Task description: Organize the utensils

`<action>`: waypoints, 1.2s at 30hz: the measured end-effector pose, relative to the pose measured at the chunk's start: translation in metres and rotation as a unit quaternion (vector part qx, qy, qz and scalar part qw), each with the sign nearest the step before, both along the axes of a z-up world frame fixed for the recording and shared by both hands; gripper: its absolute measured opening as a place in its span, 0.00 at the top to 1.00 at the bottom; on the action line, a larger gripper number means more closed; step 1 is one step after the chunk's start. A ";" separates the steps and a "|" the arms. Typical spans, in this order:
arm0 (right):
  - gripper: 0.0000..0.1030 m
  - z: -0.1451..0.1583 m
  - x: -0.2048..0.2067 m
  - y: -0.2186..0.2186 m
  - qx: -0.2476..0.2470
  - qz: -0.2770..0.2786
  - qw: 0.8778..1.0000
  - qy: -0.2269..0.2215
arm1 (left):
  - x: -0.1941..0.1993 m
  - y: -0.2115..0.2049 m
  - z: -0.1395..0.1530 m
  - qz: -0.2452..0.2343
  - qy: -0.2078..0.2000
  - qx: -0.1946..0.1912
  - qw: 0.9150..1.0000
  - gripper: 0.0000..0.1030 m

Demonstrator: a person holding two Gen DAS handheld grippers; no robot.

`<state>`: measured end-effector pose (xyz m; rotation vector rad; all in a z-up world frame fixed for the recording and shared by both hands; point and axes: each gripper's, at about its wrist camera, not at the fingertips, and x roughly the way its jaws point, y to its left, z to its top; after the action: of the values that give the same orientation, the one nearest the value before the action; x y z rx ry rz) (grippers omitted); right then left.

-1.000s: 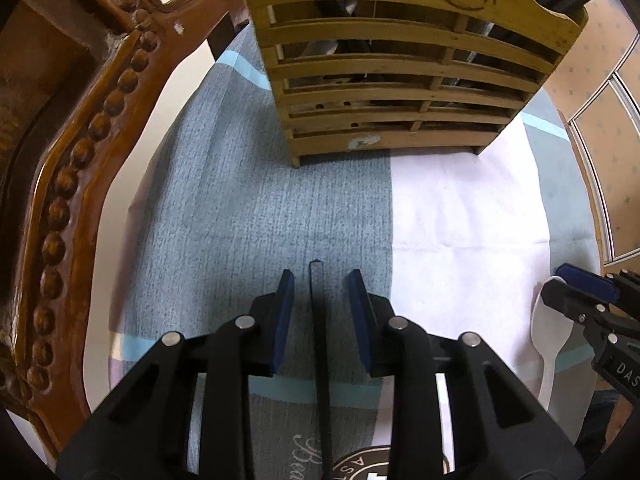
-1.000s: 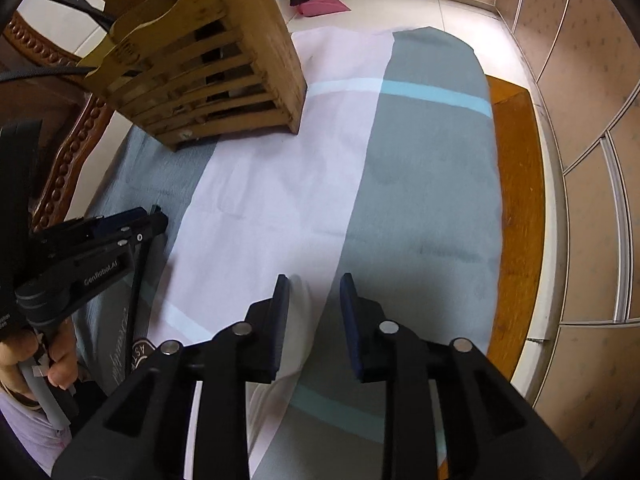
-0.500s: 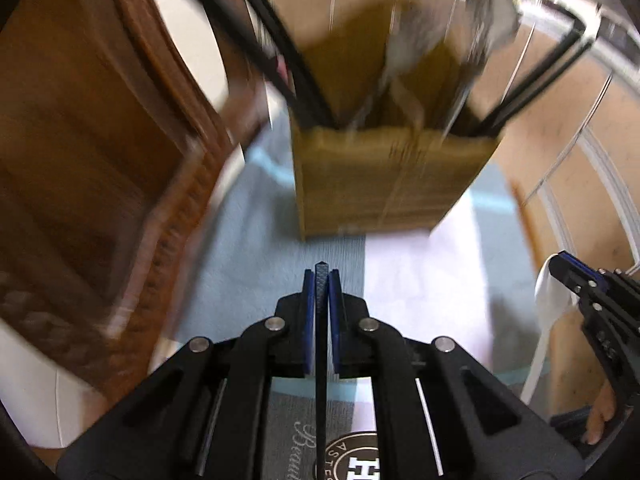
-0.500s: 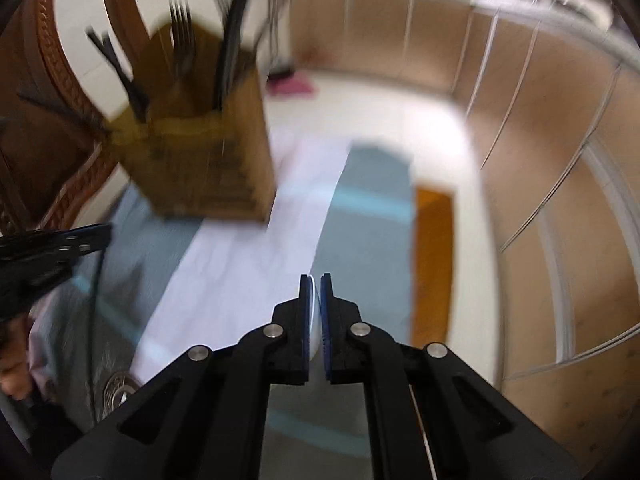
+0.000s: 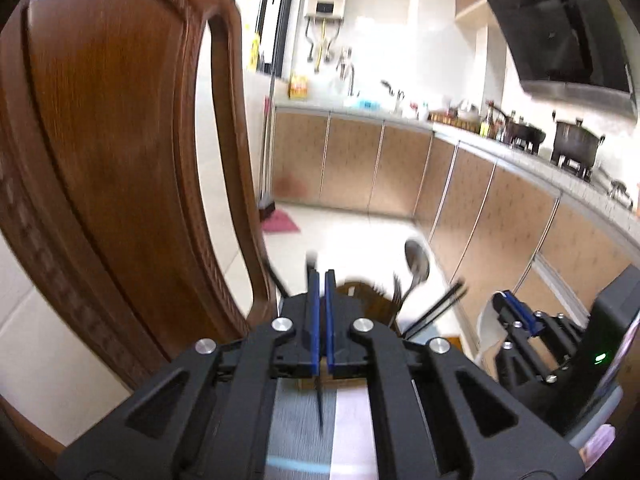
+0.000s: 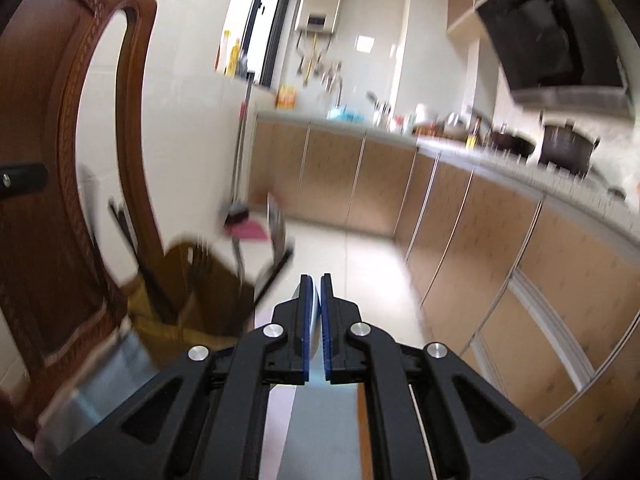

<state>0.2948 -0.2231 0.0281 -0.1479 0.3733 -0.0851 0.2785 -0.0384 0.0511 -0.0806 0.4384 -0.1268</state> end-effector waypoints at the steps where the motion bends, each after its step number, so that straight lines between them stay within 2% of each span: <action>1: 0.95 0.010 0.004 0.003 -0.005 -0.003 1.000 -0.012 | 0.001 0.002 0.006 -0.001 -0.005 -0.002 1.000 0.99; 3: 0.95 0.024 0.009 0.005 -0.007 -0.004 1.000 -0.021 | -0.003 0.006 0.022 -0.002 -0.015 -0.004 1.000 1.00; 5: 0.95 0.033 0.012 0.002 -0.006 -0.003 1.000 -0.017 | -0.005 0.008 0.023 -0.011 0.002 0.004 1.000 1.00; 7: 0.95 0.028 0.006 -0.001 0.009 0.007 1.000 0.000 | -0.009 0.011 0.014 -0.018 0.028 0.005 0.999 1.00; 10: 0.95 0.004 -0.003 -0.006 0.022 0.024 0.999 0.042 | 0.000 0.019 -0.034 -0.026 0.114 -0.007 0.993 0.99; 12: 0.95 -0.029 -0.003 -0.011 0.031 0.037 0.994 0.099 | 0.010 0.022 -0.073 -0.034 0.169 -0.017 0.985 0.94; 13: 0.95 -0.052 -0.003 -0.018 0.041 0.042 0.989 0.139 | 0.015 0.022 -0.091 -0.033 0.188 -0.020 0.981 0.93; 15: 0.95 -0.084 0.001 -0.027 0.060 0.045 0.978 0.196 | 0.025 0.023 -0.133 -0.031 0.245 -0.034 0.969 0.87; 17: 0.94 -0.114 0.004 -0.037 0.087 0.041 0.965 0.243 | 0.037 0.021 -0.165 -0.036 0.286 -0.052 0.956 0.71; 19: 0.95 -0.133 0.009 -0.045 0.113 0.041 0.952 0.283 | 0.048 0.015 -0.200 -0.031 0.321 -0.048 0.945 0.69; 26: 0.95 -0.153 0.008 -0.033 0.096 0.049 0.949 0.296 | 0.076 -0.008 -0.254 0.015 0.352 0.043 0.935 0.66; 33: 0.95 -0.160 0.015 -0.026 0.085 0.049 0.947 0.306 | 0.103 -0.023 -0.276 0.021 0.380 0.068 0.922 0.63; 36: 0.95 -0.161 0.015 -0.026 0.082 0.049 0.947 0.308 | 0.106 -0.025 -0.276 0.019 0.377 0.065 0.924 0.68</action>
<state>0.3101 -0.2493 -0.1329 -0.0227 0.9942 0.0961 0.3844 -0.0630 -0.2252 -0.0029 1.2156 -0.0218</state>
